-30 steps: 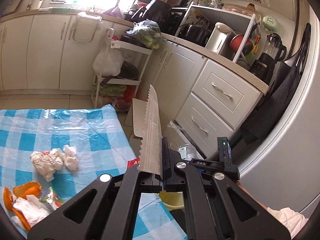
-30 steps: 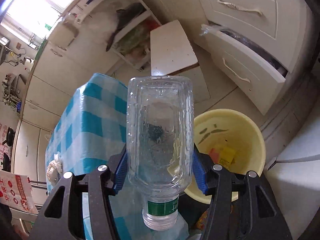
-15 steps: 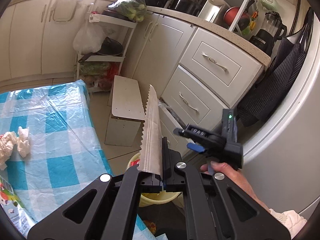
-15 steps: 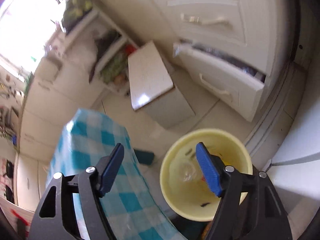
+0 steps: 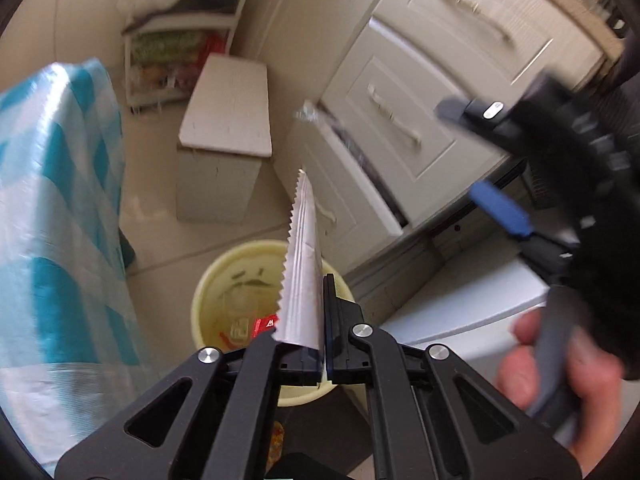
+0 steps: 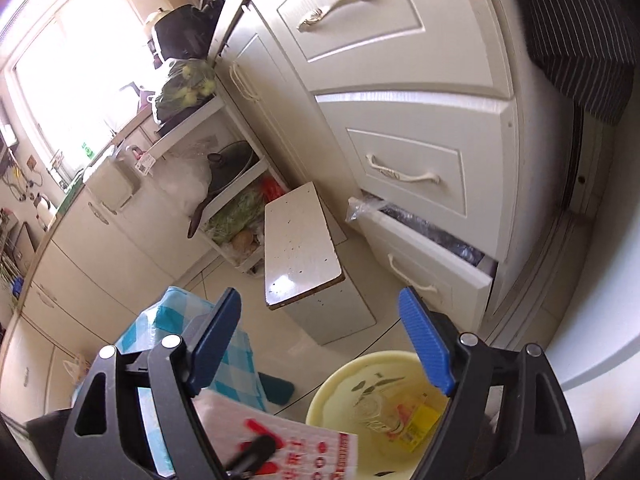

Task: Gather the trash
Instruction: 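Open the right tool to drop the bottle while the left tool drops the bag, then move both open tools back over the table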

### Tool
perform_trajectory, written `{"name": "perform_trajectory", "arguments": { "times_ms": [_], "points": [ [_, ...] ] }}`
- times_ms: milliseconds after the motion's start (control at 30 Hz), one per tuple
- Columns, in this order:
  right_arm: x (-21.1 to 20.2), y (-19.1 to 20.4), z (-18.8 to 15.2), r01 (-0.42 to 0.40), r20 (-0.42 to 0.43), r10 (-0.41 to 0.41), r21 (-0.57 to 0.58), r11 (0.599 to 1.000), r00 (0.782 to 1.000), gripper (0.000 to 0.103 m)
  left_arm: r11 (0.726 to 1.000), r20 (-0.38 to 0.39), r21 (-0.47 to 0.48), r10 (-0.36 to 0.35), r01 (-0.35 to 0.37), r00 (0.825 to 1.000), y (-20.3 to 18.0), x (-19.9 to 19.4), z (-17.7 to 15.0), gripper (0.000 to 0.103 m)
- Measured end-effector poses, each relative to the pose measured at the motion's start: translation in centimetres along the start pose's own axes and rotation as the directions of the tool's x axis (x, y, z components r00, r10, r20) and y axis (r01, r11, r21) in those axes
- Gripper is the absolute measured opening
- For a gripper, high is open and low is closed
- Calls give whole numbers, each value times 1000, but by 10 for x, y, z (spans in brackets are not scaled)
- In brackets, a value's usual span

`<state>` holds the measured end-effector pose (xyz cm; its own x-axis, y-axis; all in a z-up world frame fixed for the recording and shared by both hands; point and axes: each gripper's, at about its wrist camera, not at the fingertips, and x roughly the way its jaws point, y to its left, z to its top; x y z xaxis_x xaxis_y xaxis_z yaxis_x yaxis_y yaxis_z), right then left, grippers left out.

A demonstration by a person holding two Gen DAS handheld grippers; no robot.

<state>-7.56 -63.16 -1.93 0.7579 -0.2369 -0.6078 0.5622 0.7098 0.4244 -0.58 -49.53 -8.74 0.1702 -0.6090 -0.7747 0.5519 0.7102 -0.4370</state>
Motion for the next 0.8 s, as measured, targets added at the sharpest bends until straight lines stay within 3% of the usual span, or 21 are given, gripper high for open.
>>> {"name": "perform_trajectory", "arguments": {
  "times_ms": [100,167,200,367,600,733,800],
  "points": [
    [2,2,0,6,0,-6,-37,999,1000,78,1000,-71,-10,28,-29,997,1,27,-1,10],
    [4,1,0,2,-4,-3,-45,999,1000,78,999,-91,-20,46,-48,995,3,37,-1,31],
    [5,0,0,1,-6,-1,-42,999,1000,78,998,-92,-26,54,-56,994,5,38,0,34],
    [4,-2,0,4,-2,-5,-38,999,1000,78,996,-68,-47,72,-76,995,12,26,-4,42],
    [5,8,-4,30,-3,-31,-77,997,1000,80,996,50,-40,86,-84,995,19,-45,-13,61],
    [3,24,-10,39,11,-38,-150,988,999,82,989,177,12,140,-144,974,24,-115,-26,79],
    [2,35,-14,42,14,-40,-196,980,999,83,983,234,19,172,-182,957,30,-150,-33,82]
  ]
}}
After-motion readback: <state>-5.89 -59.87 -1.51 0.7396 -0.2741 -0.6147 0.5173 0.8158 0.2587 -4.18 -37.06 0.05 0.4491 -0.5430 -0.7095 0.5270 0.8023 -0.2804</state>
